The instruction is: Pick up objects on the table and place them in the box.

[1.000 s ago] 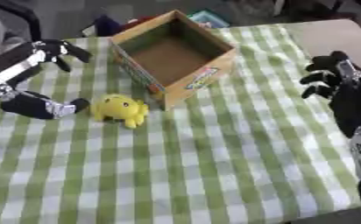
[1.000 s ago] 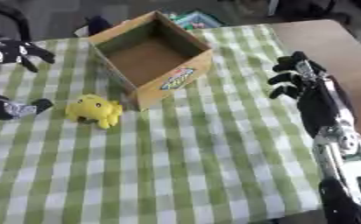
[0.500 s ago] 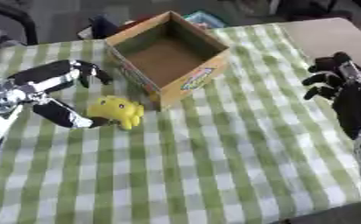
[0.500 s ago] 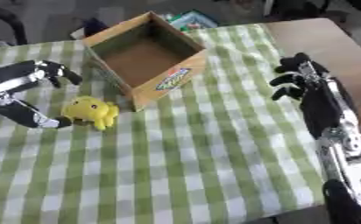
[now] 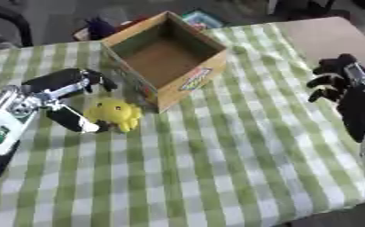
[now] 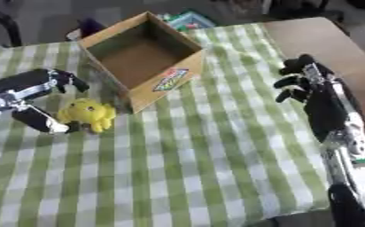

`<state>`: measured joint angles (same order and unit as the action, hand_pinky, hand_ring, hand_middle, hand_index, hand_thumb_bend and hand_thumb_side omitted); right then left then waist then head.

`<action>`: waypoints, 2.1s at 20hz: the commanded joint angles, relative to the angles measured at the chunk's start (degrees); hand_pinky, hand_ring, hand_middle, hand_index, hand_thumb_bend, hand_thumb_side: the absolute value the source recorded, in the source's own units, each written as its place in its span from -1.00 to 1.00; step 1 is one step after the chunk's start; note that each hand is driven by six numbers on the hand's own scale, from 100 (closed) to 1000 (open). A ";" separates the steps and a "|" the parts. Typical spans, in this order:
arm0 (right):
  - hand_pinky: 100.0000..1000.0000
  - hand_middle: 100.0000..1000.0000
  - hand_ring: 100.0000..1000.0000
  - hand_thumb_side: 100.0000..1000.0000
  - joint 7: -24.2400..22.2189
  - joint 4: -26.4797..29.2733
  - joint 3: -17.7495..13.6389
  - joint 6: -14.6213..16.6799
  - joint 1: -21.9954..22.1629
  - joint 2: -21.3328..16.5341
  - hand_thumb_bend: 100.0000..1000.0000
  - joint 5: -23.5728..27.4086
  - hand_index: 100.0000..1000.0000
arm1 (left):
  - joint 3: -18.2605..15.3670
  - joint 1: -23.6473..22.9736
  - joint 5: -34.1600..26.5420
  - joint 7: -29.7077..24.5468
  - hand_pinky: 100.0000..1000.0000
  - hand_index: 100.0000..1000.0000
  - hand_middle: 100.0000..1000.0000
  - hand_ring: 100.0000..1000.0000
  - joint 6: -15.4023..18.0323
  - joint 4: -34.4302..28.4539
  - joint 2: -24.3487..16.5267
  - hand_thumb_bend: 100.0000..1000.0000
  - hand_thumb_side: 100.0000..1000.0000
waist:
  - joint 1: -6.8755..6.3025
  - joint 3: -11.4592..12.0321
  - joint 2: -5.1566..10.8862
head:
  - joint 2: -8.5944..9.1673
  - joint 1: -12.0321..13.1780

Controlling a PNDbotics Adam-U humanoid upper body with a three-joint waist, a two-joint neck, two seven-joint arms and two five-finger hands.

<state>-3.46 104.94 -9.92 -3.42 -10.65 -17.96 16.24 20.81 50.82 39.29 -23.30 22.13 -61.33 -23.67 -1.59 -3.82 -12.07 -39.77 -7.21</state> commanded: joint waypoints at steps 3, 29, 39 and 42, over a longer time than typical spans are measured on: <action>-0.32 0.08 0.02 0.27 -0.42 0.91 -0.08 0.15 -0.79 -1.17 -1.00 -0.25 0.31 | -1.83 1.51 3.99 4.10 0.28 0.68 0.34 0.63 0.02 1.48 0.65 -0.05 -0.65 | 0.25 -0.27 0.60 | -0.42 0.15; -0.32 0.08 0.02 0.27 -0.48 0.76 -0.15 0.01 -0.58 -1.19 -1.00 -0.42 0.31 | -3.46 2.03 6.02 10.81 -0.17 -0.30 -0.69 0.01 0.17 -0.78 -1.40 -0.71 -0.77 | -0.04 0.04 0.81 | -0.70 -0.28; -0.32 0.08 0.02 0.24 -1.26 0.77 0.65 0.11 -0.93 -1.69 -1.00 -0.19 0.31 | -7.58 6.72 5.20 15.47 -0.15 -0.32 -0.69 -0.01 -4.15 -3.67 -2.16 -0.66 -0.87 | -0.38 -2.15 1.17 | -0.21 0.89; -0.32 0.08 0.02 0.23 -2.09 0.78 1.54 0.01 -1.79 -1.67 -1.00 0.07 0.31 | -8.89 7.99 7.96 17.68 -0.13 -0.30 -0.67 0.01 -4.80 -0.78 -0.22 -0.67 -0.88 | -0.60 -4.26 0.94 | 0.42 2.39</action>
<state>-5.10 104.92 -8.54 -3.51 -11.75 -18.01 16.22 13.13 57.29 46.23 -6.67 17.64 -62.42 -23.81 -2.40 -8.44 -12.00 -39.96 -5.44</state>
